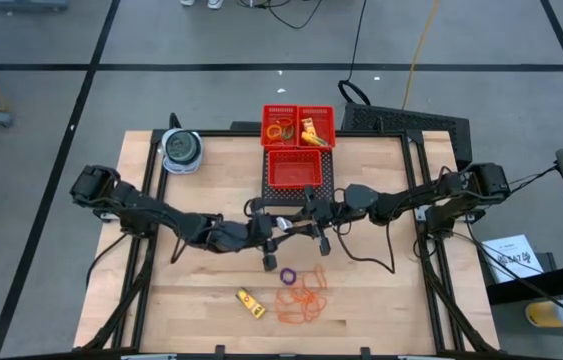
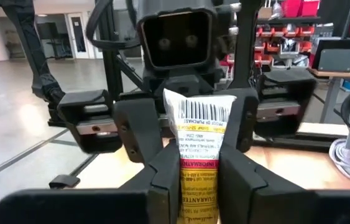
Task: Pick & Place Office Desk Supplies
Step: Put the yellow pack of crayon in the top right red bin on the shelf
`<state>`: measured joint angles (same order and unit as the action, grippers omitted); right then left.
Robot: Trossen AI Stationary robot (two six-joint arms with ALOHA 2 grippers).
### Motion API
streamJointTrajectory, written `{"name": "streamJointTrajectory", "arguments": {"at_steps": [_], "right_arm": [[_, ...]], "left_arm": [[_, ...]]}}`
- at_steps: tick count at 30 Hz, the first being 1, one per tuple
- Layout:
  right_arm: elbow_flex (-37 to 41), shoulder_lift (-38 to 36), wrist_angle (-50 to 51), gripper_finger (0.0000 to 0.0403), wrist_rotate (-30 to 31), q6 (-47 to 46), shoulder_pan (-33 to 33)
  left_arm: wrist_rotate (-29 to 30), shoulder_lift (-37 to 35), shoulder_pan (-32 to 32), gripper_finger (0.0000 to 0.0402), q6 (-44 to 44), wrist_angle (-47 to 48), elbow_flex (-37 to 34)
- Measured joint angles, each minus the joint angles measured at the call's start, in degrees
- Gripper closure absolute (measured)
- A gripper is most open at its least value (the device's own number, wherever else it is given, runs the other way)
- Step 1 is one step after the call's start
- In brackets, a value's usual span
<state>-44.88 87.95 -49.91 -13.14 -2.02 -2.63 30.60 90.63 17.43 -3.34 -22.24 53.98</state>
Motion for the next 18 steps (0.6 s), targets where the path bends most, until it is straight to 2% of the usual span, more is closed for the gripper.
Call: {"name": "streamJointTrajectory", "arguments": {"at_steps": [2, 4, 9, 18], "right_arm": [[-0.01, -0.10, -0.34, 0.0333, -0.09, 0.03, 0.00], [-0.01, -0.67, -0.03, 0.0326, -0.12, 0.08, 0.00], [0.07, -3.31, 0.14, 0.0325, -0.37, 2.64, 0.82], [0.07, -11.29, 2.84, 0.0329, -0.03, 3.50, 6.74]], "left_arm": [[3.12, 0.00, 0.97, 0.0244, 0.08, -1.26, -0.02], [3.82, -0.24, 1.49, 0.0218, -0.13, -1.55, -0.02], [1.10, -0.55, 1.57, 0.0159, -3.32, -2.16, -0.02], [0.93, -0.52, 1.62, 0.0112, -4.06, -1.61, 0.00]]}}
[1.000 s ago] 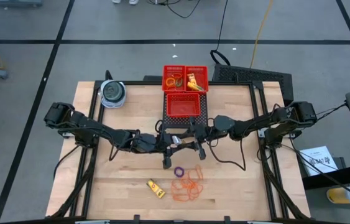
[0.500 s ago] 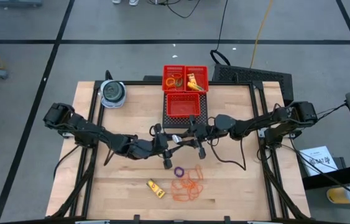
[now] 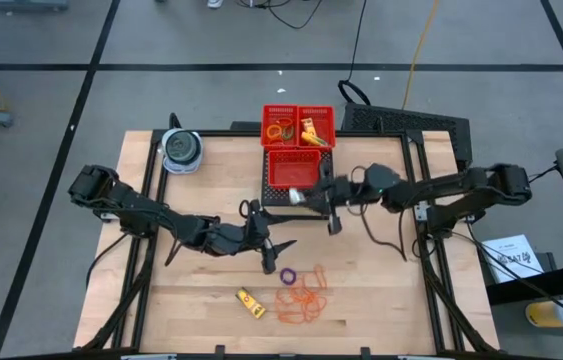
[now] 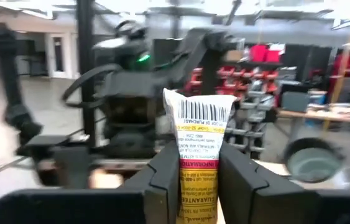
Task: Pick & Place Office Desk Supplies
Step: Put the yellow pack of crayon in the top right red bin on the shelf
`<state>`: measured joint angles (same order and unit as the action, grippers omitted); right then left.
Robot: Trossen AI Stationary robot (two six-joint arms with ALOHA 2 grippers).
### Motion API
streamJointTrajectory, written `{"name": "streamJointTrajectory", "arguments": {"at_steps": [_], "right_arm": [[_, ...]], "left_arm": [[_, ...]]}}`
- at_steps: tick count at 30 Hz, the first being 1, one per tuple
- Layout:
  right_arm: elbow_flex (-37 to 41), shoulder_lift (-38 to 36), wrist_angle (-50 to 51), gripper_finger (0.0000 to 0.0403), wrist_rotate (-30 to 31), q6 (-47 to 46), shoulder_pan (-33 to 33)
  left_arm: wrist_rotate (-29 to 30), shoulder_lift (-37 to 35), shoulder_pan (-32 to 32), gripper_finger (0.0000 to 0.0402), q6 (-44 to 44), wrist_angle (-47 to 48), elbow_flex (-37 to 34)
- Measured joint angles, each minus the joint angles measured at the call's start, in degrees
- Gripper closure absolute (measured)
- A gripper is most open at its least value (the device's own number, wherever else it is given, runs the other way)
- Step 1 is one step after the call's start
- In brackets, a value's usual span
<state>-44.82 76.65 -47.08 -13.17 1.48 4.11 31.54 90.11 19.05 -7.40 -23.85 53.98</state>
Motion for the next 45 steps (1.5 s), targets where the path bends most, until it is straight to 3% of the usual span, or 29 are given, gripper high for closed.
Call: {"name": "streamJointTrajectory", "arguments": {"at_steps": [10, 15, 21, 30, 40, 45], "right_arm": [[-0.02, -4.28, 3.65, 0.0329, 14.49, 6.14, 14.80], [-0.22, -1.66, 4.29, 0.0327, 14.49, 4.42, 24.41], [-0.31, 3.39, 4.09, 0.0322, 7.13, -1.21, 32.63], [-0.31, 8.25, 3.65, 0.0310, 6.99, -0.41, 35.64], [-0.31, 8.23, 1.97, 0.0223, 5.55, -1.15, 35.40], [-0.31, 8.23, 2.79, 0.0199, 5.55, -1.58, 35.30]], "left_arm": [[-0.03, 0.02, -1.20, 0.0107, -0.26, 2.24, 0.00], [-0.07, 0.02, -1.46, 0.0107, -0.26, 2.27, 0.00], [-0.15, 0.04, -2.03, 0.0107, -0.21, 2.59, 0.02], [-0.18, 0.04, -3.24, 0.0107, -1.74, 2.66, 0.02], [-0.20, 0.07, -3.23, 0.0108, -1.60, 2.79, 0.02], [-0.20, 0.07, -3.23, 0.0107, -2.01, 3.68, 0.02]]}}
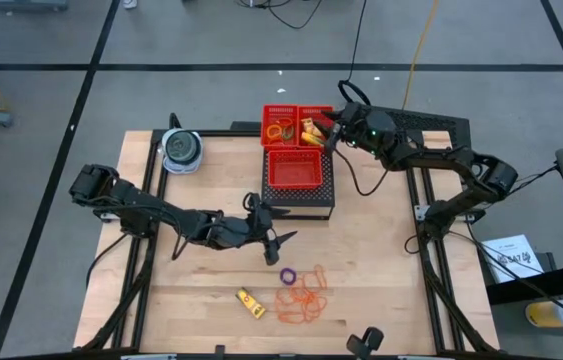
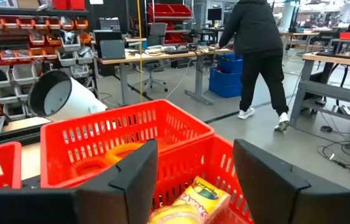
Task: Pick & Place Office Desk Supplies
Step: Put the yellow pack of crayon in the top right red bin on the shelf
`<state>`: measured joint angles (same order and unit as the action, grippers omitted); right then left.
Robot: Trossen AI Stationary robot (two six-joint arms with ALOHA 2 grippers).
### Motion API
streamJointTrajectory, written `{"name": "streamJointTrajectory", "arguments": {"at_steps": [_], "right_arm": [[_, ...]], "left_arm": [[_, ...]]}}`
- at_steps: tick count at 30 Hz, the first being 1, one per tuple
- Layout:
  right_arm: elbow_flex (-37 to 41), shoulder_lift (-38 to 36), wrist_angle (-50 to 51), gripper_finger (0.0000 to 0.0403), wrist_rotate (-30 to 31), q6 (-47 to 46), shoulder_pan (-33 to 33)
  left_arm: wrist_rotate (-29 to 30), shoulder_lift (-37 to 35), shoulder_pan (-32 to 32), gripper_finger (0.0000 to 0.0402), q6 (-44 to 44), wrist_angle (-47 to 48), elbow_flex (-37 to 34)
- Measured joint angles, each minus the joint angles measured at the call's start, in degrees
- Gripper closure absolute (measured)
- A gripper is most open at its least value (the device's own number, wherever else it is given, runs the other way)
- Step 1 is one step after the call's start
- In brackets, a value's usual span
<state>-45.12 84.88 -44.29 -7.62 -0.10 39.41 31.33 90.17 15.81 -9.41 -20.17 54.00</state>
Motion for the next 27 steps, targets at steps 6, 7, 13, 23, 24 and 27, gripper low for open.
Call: {"name": "streamJointTrajectory", "arguments": {"at_steps": [6, 7, 13, 23, 24, 27], "right_arm": [[0.00, -1.01, -1.66, 0.0197, -1.32, -3.05, -0.17], [0.00, -1.57, -1.54, 0.0199, -1.66, -3.70, -0.17], [-0.09, -8.42, 3.16, 0.0205, -4.64, -5.27, -0.96], [-17.04, -15.01, 52.65, 0.0251, -2.99, 1.81, -3.70], [-18.49, -14.58, 55.93, 0.0262, -1.79, 3.20, -4.10], [-20.03, -13.78, 62.47, 0.0304, 1.89, 7.08, -4.86]], "left_arm": [[0.00, 0.02, 0.00, 0.0107, -1.73, 1.82, 0.00], [0.00, 0.02, 0.00, 0.0107, -1.88, 2.02, 0.00], [0.00, 0.04, 0.00, 0.0107, -1.90, 2.19, 0.00], [-0.33, 0.04, -0.81, 0.0107, -1.88, 2.15, 0.00], [-0.33, 0.04, -0.92, 0.0108, -1.88, 2.15, 0.00], [-0.33, 0.04, -1.11, 0.0108, -2.27, 2.15, 0.00]]}}
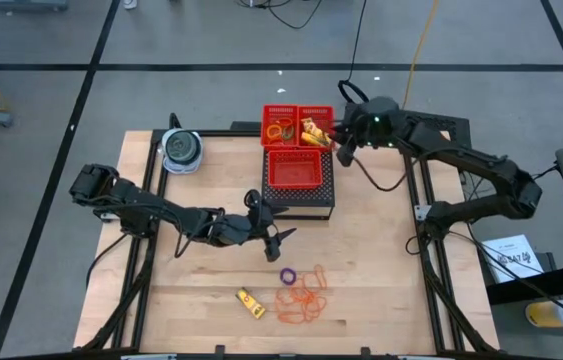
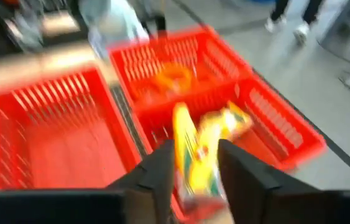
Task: Pick & Place Office Desk Supplies
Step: Put the yellow pack of crayon in the top right red bin on the shelf
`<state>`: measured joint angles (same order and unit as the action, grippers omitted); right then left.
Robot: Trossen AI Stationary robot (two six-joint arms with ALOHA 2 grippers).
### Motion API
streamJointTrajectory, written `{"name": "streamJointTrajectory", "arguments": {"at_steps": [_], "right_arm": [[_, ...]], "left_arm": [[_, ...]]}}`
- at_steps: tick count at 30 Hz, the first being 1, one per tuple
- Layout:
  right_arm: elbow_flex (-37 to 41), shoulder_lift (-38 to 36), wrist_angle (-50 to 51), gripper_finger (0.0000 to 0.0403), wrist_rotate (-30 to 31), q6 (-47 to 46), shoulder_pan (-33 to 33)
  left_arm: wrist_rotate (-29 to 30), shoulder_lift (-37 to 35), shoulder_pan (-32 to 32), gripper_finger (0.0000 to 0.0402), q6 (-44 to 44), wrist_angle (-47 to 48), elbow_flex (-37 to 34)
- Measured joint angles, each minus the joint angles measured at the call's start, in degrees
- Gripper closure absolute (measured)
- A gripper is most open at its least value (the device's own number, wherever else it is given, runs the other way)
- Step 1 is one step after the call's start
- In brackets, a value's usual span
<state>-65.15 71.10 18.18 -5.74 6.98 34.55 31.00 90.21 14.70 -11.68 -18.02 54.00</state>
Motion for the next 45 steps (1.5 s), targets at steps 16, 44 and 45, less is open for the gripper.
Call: {"name": "streamJointTrajectory", "arguments": {"at_steps": [16, 44, 45], "right_arm": [[-0.12, 6.46, 1.08, 0.0396, 1.63, 2.93, -0.18], [-0.10, -0.32, -3.82, 0.0399, 6.97, 6.02, -8.61], [-0.10, -1.55, -3.34, 0.0400, 6.97, 6.20, -9.90]], "left_arm": [[-0.07, 0.00, 0.00, 0.0107, -0.66, 0.39, 0.00], [-7.81, 0.00, 0.66, 0.0107, 0.67, 8.00, 0.03], [-8.93, 0.00, 0.86, 0.0107, 0.13, 9.76, 0.07]]}}
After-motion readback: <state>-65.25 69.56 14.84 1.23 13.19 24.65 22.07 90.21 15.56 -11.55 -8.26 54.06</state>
